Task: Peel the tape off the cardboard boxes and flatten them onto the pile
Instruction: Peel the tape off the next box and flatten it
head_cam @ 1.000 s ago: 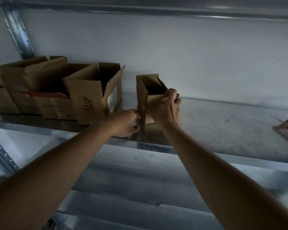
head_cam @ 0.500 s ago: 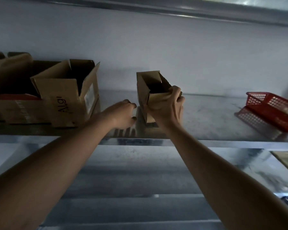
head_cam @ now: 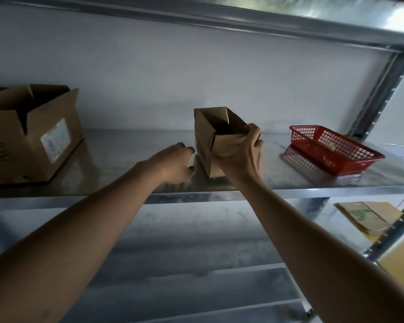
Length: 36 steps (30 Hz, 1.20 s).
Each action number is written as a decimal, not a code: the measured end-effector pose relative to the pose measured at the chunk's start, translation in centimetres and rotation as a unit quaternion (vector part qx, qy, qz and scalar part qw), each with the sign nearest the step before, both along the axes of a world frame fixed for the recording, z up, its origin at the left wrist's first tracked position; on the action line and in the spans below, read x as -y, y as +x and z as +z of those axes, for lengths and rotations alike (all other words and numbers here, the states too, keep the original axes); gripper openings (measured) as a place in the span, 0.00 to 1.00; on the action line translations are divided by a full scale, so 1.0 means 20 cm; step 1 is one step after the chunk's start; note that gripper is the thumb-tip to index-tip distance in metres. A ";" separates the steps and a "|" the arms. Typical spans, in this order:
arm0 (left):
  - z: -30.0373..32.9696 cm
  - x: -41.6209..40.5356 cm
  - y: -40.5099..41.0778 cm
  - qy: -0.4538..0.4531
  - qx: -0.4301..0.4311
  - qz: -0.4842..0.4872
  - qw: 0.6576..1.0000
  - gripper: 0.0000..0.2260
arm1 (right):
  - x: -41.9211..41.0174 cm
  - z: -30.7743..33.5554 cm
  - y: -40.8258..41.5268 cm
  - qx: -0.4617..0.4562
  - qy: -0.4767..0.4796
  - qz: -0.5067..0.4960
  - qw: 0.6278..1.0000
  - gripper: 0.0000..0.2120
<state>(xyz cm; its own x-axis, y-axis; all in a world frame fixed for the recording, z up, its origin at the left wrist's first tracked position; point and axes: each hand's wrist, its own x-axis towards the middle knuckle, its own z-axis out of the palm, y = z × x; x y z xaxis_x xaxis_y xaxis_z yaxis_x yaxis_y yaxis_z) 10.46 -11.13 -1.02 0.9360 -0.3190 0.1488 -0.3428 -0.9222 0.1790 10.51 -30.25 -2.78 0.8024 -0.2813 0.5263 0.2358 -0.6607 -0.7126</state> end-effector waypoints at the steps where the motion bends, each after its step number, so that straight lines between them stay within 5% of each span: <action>1: 0.01 0.06 0.01 0.000 0.001 0.003 1.000 0.28 | 0.06 0.01 0.01 0.001 -0.002 0.005 1.000 0.50; 15: -0.08 0.66 0.14 0.000 -0.031 0.058 0.998 0.27 | 0.67 0.00 0.11 -0.047 -0.039 0.063 0.996 0.54; 18: -0.09 0.69 0.16 0.010 -0.036 0.065 0.997 0.27 | 0.73 0.02 0.12 -0.067 -0.128 0.057 0.988 0.53; 21: -0.09 0.70 0.19 0.016 -0.043 0.068 0.997 0.26 | 0.77 0.08 0.14 0.011 -0.347 0.011 0.938 0.49; 24: -0.10 0.70 0.22 -0.002 -0.048 0.068 0.996 0.25 | 0.79 0.17 0.16 0.052 -0.454 0.084 0.885 0.38; 28: -0.11 0.68 0.26 -0.015 -0.054 0.058 0.997 0.27 | 0.83 0.26 0.18 0.043 -0.516 0.182 0.836 0.20; 36: -0.12 0.73 0.30 -0.024 -0.059 0.044 0.997 0.28 | 0.90 0.27 0.18 -0.005 -0.578 0.149 0.802 0.22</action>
<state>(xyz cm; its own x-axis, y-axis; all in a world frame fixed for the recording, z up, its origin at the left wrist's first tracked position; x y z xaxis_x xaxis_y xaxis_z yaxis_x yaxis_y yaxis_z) 16.51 -25.83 -3.45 0.9720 -0.2300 0.0481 -0.2345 -0.9373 0.2579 14.12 -48.17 2.69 0.7495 0.5954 0.2894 0.5039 -0.7967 0.3338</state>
